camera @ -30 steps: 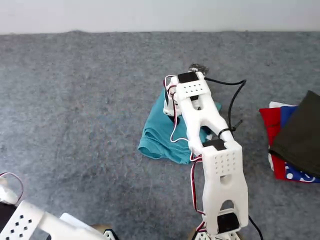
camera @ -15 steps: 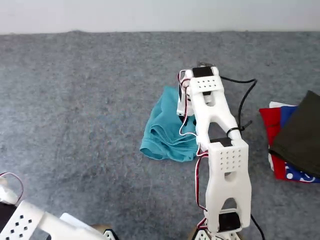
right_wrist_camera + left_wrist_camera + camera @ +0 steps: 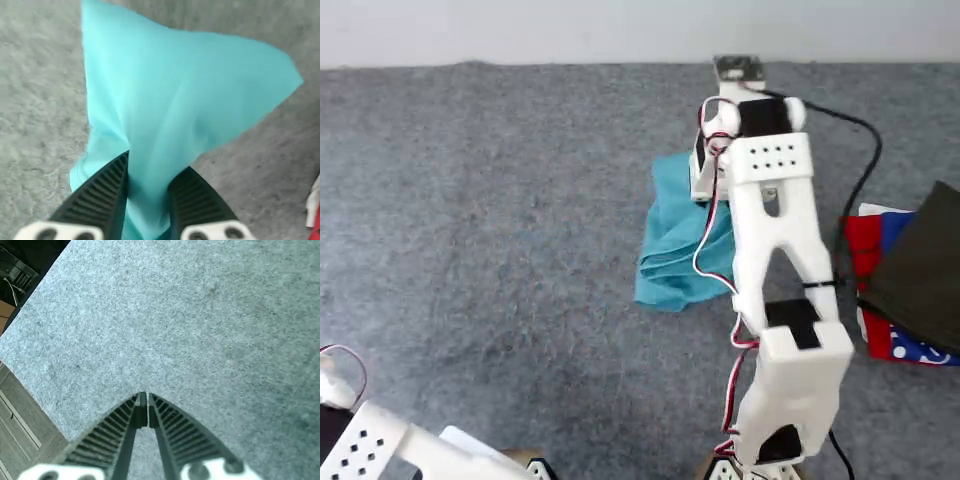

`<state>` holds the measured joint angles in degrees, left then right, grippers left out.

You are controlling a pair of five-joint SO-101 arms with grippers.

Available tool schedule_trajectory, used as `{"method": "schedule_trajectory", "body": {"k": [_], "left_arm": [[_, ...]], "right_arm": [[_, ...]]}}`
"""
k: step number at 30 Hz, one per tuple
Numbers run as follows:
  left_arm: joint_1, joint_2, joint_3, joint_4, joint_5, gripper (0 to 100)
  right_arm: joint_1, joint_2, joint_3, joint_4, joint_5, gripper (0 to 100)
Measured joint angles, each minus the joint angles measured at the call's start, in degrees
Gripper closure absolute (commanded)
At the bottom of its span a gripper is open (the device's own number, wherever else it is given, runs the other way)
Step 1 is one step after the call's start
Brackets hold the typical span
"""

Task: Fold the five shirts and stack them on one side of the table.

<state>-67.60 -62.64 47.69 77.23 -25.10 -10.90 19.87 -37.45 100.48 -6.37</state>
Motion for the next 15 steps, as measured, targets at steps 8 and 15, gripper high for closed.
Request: {"method": "schedule_trajectory", "body": {"k": [8,15], "left_arm": [[0.0,0.0,0.0,0.0,0.0,98],[0.0,0.0,0.0,0.0,0.0,98]], "right_arm": [[2.0,-10.0,0.0,0.0,4.9,99.0],[12.7,-17.9,0.0,0.1,12.2,99.0]]}}
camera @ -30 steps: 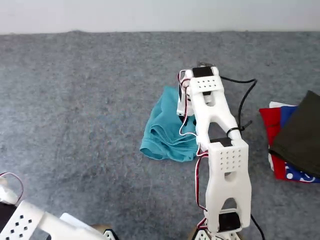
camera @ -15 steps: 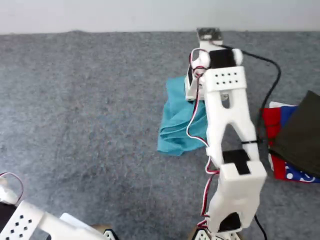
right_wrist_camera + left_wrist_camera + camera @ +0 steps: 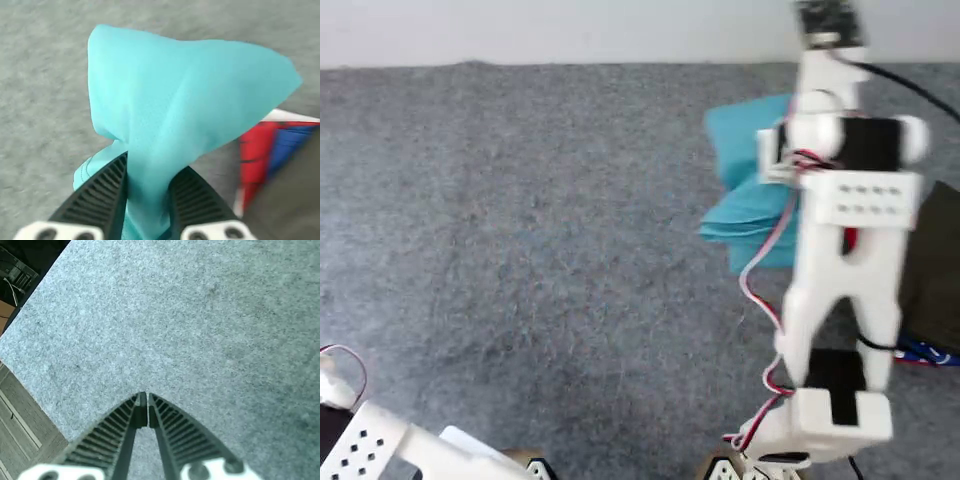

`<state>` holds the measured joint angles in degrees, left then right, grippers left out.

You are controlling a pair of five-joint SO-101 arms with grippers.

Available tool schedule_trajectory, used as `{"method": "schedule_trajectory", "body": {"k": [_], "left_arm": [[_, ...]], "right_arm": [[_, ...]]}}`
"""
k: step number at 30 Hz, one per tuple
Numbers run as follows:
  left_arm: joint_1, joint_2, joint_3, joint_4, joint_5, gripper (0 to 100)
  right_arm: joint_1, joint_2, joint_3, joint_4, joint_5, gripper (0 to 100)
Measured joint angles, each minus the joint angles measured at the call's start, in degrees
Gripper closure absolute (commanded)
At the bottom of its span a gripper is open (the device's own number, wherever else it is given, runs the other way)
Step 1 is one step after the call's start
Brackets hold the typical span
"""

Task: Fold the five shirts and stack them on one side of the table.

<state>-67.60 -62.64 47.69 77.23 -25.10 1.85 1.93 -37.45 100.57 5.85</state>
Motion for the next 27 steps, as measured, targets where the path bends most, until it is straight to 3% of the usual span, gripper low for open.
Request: {"method": "schedule_trajectory", "body": {"k": [13,20,22,27], "left_arm": [[1.9,0.0,0.0,-1.2,0.0,98],[5.4,0.0,0.0,-1.2,0.0,98],[5.5,0.0,0.0,-1.2,0.0,98],[5.7,0.0,0.0,-1.2,0.0,98]], "right_arm": [[29.2,-4.7,0.0,0.0,15.5,99.0],[40.4,5.8,-0.1,-3.1,20.7,98.3],[43.2,9.2,-0.1,-6.2,22.4,93.9],[45.3,12.6,-0.1,-7.8,26.8,69.0]]}}
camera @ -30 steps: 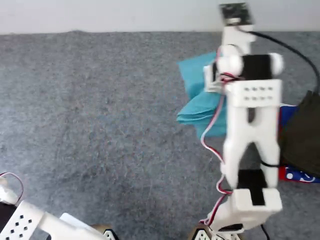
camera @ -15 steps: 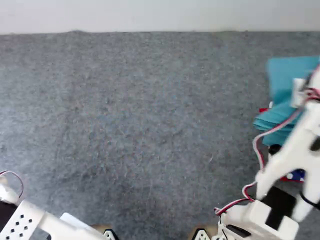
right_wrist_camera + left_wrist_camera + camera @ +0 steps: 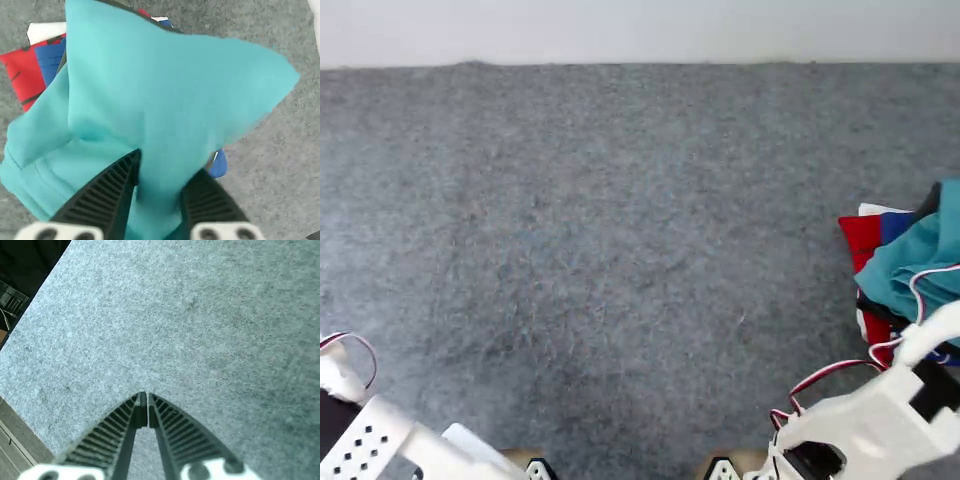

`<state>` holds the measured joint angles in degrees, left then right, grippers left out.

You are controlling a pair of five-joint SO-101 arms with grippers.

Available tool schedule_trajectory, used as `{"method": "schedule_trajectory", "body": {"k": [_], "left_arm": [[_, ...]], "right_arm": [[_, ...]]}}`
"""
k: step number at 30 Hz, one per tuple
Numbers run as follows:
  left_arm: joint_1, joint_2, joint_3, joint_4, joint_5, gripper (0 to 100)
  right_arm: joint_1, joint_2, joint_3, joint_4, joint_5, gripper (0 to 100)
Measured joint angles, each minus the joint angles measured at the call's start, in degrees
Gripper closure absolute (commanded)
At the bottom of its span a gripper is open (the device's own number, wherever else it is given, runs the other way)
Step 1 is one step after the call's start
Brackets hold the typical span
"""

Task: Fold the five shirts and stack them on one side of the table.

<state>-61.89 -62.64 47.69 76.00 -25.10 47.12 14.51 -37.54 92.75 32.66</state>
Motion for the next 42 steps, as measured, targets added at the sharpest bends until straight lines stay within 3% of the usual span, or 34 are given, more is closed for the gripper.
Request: {"method": "schedule_trajectory", "body": {"k": [3,6,13,15,20,27,36,42], "left_arm": [[0.0,0.0,0.0,0.0,0.0,98],[0.0,0.0,0.0,0.0,0.0,98],[0.0,0.0,0.0,0.0,-4.4,98],[0.0,0.0,0.0,0.0,-4.7,98],[0.0,0.0,0.0,0.0,-4.8,98],[0.0,0.0,0.0,0.0,-4.8,98],[0.0,0.0,0.0,0.0,-4.8,98],[0.0,0.0,0.0,0.0,-4.8,98]], "right_arm": [[0.1,-0.2,0.0,0.4,0.5,63.0],[-0.9,-2.7,0.0,2.9,0.5,66.9],[-9.0,-7.7,0.0,7.7,0.6,99.8],[-9.6,-6.9,0.0,7.7,0.6,94.8],[-8.4,-1.6,0.0,7.8,0.6,93.8],[-5.8,-1.5,0.3,7.8,0.6,79.6],[-9.6,-4.5,19.3,7.8,0.6,79.9],[-10.5,-5.5,21.8,7.8,0.6,79.9]]}}
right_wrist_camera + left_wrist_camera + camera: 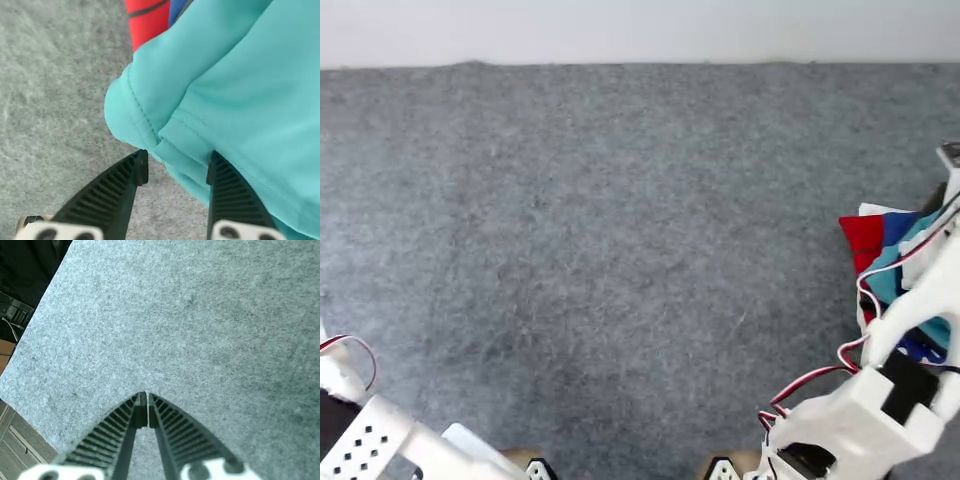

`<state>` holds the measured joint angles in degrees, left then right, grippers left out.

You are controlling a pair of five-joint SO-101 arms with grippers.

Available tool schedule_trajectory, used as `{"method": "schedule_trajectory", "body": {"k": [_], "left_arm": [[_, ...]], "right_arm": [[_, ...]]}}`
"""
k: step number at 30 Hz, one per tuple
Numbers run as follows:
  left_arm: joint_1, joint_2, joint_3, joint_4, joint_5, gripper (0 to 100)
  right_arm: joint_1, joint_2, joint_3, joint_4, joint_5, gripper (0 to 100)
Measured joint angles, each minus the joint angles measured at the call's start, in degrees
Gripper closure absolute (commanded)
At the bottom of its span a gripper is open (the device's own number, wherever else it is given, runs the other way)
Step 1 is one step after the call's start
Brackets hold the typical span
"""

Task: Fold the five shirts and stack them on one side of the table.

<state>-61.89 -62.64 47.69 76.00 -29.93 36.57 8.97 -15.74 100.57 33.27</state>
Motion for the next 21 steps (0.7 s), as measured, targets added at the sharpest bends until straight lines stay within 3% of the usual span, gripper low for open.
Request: {"method": "schedule_trajectory", "body": {"k": [15,21], "left_arm": [[0.0,0.0,0.0,0.0,0.0,98],[0.0,0.0,0.0,0.0,0.0,98]], "right_arm": [[0.4,1.5,-1.3,-0.7,0.4,80.3],[0.4,2.4,-1.3,-2.4,0.4,98.4]]}}
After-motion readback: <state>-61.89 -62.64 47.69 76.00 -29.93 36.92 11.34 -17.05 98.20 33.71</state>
